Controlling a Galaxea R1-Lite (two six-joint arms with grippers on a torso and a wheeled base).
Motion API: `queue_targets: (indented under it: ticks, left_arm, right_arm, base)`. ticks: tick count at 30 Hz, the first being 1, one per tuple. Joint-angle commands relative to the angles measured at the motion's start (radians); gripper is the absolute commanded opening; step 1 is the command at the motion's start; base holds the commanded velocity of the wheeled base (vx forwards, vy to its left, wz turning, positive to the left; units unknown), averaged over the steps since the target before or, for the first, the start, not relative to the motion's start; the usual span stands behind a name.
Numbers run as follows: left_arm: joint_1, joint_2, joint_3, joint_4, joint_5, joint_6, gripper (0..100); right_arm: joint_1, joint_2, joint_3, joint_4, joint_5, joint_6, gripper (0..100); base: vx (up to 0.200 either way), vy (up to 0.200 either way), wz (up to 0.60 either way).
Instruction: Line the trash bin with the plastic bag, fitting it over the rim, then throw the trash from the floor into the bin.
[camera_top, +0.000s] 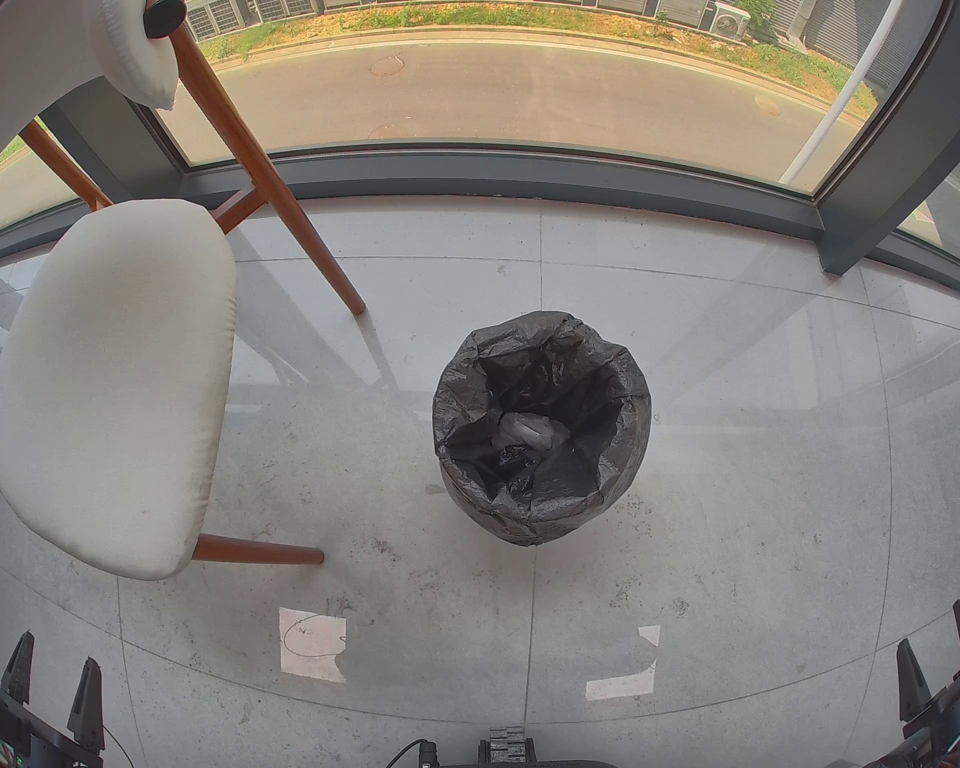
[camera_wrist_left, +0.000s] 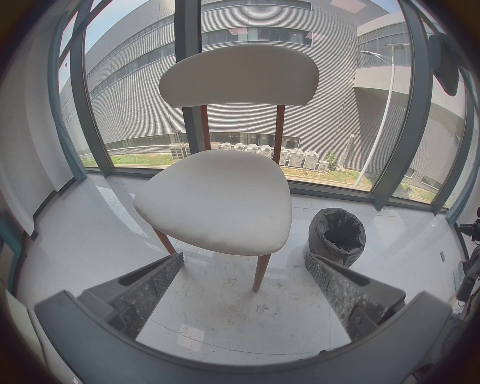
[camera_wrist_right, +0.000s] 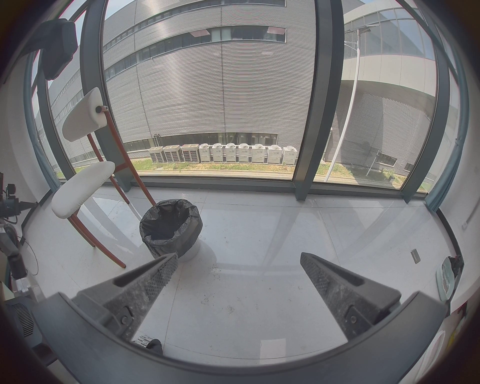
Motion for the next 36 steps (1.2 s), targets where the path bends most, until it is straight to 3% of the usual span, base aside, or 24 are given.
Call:
queue_targets:
  ticks: [1, 3, 7, 8, 11, 19, 36]
  left_arm:
    - [0.000, 0.002, 0.010, 0.023, -0.251, 0.075, 100]
    - [-0.002, 0.002, -0.004, 0.065, -0.320, 0.099, 100]
    - [0.000, 0.002, -0.008, 0.075, -0.312, 0.095, 100]
    - [0.000, 0.004, -0.008, 0.075, -0.275, 0.099, 100]
    - [0.001, 0.004, -0.004, 0.068, -0.011, 0.124, 100]
    - [0.000, 0.002, 0.015, 0.068, -0.083, 0.073, 100]
    - [0.000, -0.001, 0.018, 0.061, -0.065, 0.061, 100]
  right_arm:
    - [0.000, -0.010, 0.018, 0.001, 0.003, -0.002, 100]
    - [0.001, -0.010, 0.018, 0.000, 0.006, -0.005, 100]
    - [0.001, -0.011, 0.018, -0.002, 0.006, -0.010, 100]
    - [0.001, -0.011, 0.018, -0.002, 0.008, -0.011, 100]
    - [0.001, -0.011, 0.018, -0.002, 0.015, -0.014, 100]
    - [0.001, -0.011, 0.018, -0.002, 0.026, -0.017, 100]
    - [0.000, -0.010, 0.018, 0.003, 0.026, -0.008, 100]
  base:
    - [0.000, 0.000, 0.00]
    - [0.000, 0.000, 0.00]
    - [0.000, 0.000, 0.00]
    - [0.000, 0.000, 0.00]
    - [0.000, 0.000, 0.00]
    - [0.000, 0.000, 0.00]
    - [0.000, 0.000, 0.00]
